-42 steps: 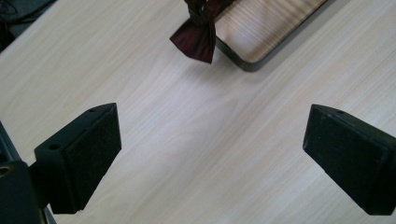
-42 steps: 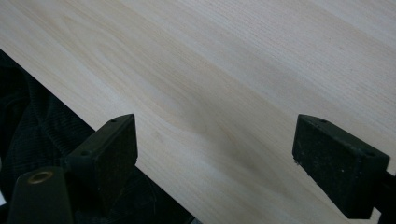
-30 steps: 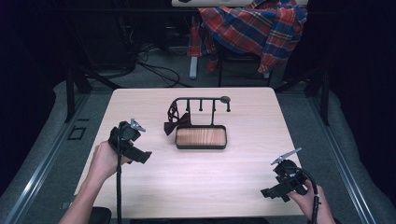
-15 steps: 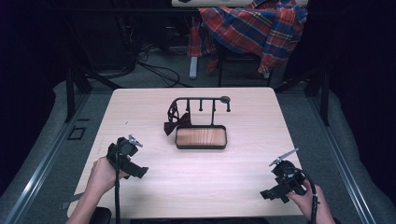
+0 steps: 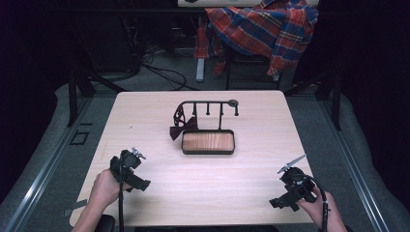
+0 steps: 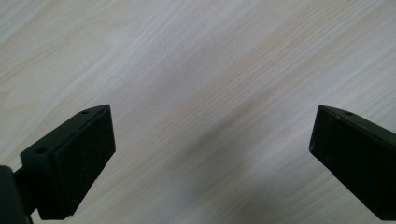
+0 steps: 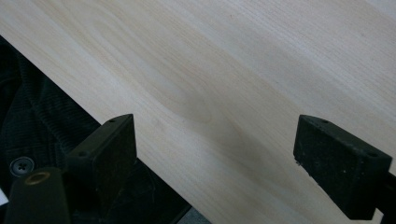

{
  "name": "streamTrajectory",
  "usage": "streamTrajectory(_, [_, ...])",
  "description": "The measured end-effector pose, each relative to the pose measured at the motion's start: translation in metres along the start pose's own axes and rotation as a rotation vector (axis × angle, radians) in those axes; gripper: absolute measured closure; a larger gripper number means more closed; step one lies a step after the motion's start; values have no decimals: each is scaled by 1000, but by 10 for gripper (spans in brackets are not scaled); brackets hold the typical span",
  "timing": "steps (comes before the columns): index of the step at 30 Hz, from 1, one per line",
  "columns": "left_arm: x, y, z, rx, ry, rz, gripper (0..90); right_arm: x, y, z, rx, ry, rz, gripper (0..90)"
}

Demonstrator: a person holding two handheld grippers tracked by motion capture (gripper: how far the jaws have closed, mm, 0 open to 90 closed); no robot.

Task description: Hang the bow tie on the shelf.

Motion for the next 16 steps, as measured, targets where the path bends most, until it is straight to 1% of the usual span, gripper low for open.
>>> streamTrajectory(1, [-1,0,4,11,-19,11,4,0,0,0,-5,-3,-6,129])
streamTrajectory(2, [-1,0,4,11,-19,11,4,0,0,0,-5,-3,-6,129])
streamTrajectory(4, [-1,1,8,3,-27,12,4,0,-1,1,2,6,-6,129])
streamTrajectory(5, [-1,1,9,2,-33,19,4,0,-1,1,1,10,-4,129])
streamTrajectory(6, [0,3,12,-7,-43,20,4,0,-1,2,0,9,-5,129])
streamTrajectory(7, [0,3,12,-7,-43,20,3,0,-1,2,0,9,-5,129])
streamTrajectory(8, [-1,4,16,-22,-72,32,4,0,-1,2,-8,2,-8,129])
streamTrajectory(9, [-1,4,16,-22,-72,32,3,0,-1,2,-8,2,-8,129])
streamTrajectory(10, [-2,6,20,-23,-102,48,3,0,-2,2,-1,-11,-10,128])
streamTrajectory(11, [-2,6,20,-23,-102,48,3,0,-2,2,-1,-11,-10,128])
streamTrajectory(12, [-2,6,22,-31,-119,61,3,0,-3,3,-1,-11,-16,128])
streamTrajectory(16, [-2,6,23,-38,-120,59,3,0,-3,3,5,-12,-13,128])
Point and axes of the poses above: each handheld gripper's, and its own axes: z roughly forward along the jaws, x roughly out of its top, y roughly to its right, the point moved 3 cm from there along z, roughly forward along the jaws, and after that the axes turned 2 degrees about -x, right-handed, at the moved point
